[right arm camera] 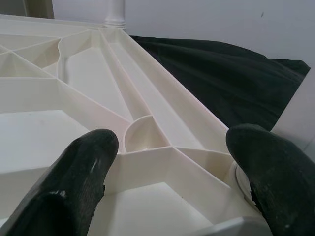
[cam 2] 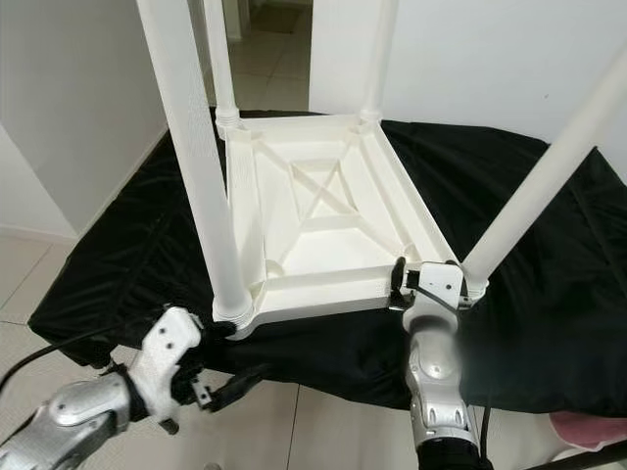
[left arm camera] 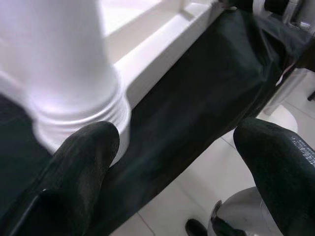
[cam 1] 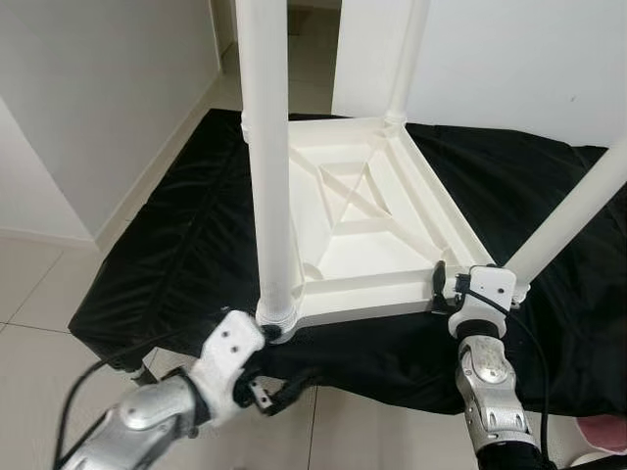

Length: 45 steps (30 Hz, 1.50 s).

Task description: Building children table

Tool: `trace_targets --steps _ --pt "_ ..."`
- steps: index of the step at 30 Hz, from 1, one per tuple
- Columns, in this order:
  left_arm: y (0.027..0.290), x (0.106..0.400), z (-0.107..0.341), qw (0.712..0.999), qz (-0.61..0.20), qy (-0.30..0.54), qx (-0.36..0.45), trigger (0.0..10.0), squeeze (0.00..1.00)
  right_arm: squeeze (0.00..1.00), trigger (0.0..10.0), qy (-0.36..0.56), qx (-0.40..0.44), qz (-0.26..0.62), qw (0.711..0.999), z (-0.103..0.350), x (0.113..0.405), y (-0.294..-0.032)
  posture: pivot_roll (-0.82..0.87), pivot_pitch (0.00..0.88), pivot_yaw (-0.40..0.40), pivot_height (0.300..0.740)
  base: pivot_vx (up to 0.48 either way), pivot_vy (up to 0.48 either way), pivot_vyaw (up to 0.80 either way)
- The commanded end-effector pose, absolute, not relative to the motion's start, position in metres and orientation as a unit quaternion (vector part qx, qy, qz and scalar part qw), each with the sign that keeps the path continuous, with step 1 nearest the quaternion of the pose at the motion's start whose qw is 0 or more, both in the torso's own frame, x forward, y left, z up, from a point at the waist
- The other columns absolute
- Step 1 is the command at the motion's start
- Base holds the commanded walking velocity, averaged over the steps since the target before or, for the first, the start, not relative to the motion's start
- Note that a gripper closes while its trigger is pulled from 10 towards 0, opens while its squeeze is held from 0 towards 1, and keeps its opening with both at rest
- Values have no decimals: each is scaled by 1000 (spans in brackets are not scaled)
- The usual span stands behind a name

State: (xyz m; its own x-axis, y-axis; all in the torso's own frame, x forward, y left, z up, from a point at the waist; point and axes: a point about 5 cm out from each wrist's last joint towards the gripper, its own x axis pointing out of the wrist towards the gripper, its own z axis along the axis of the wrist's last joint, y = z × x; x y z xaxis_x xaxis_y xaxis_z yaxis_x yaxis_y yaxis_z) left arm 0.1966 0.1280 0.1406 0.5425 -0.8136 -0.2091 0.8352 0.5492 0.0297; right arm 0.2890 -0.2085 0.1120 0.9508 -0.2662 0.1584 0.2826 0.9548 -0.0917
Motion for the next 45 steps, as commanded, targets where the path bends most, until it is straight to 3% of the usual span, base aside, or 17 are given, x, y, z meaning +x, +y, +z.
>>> trace_targets --steps 1,11,19,24,26,45 --pt "137 197 146 874 -475 86 59 10000 0 0 10000 -57 -57 -160 984 106 288 -220 41 31 -14 740 0 0 0" --pt "169 216 158 919 -386 64 53 10000 0 0 10000 -62 -59 -138 987 107 294 -213 55 22 -28 740 0 0 0" --pt "187 238 173 951 -305 12 47 10000 0 0 10000 -43 -61 -98 992 93 281 -201 55 20 -41 740 0 0 0" --pt "185 245 173 956 -290 1 40 10000 0 0 10000 -43 -44 -61 996 92 278 -191 46 23 -43 740 0 0 0" --pt "177 255 172 962 -272 -11 25 10000 0 0 10000 -53 -20 -4 998 95 272 -176 37 26 -41 740 0 0 0" --pt "140 287 168 970 -238 -46 10 10000 0 0 10000 -69 -10 -39 997 100 267 -175 -3 19 5 740 0 0 0"
